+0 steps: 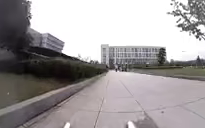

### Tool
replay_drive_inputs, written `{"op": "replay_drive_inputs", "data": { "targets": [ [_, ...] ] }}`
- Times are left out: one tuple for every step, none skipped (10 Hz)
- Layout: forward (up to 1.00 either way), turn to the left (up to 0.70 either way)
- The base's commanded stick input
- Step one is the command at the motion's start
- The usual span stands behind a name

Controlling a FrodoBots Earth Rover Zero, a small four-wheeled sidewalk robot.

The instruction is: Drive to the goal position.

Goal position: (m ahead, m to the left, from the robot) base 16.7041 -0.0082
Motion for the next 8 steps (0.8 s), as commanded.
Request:
{"op": "replay_drive_inputs", "data": {
  "targets": [
    [0.6, 0.0],
    [0.6, 0.0],
    [0.6, 0.0],
    [0.6, 0.0],
    [0.6, 0.0],
    [0.6, 0.0],
    [0.6, 0.0],
    [0.6, 0.0]
  ]
}}
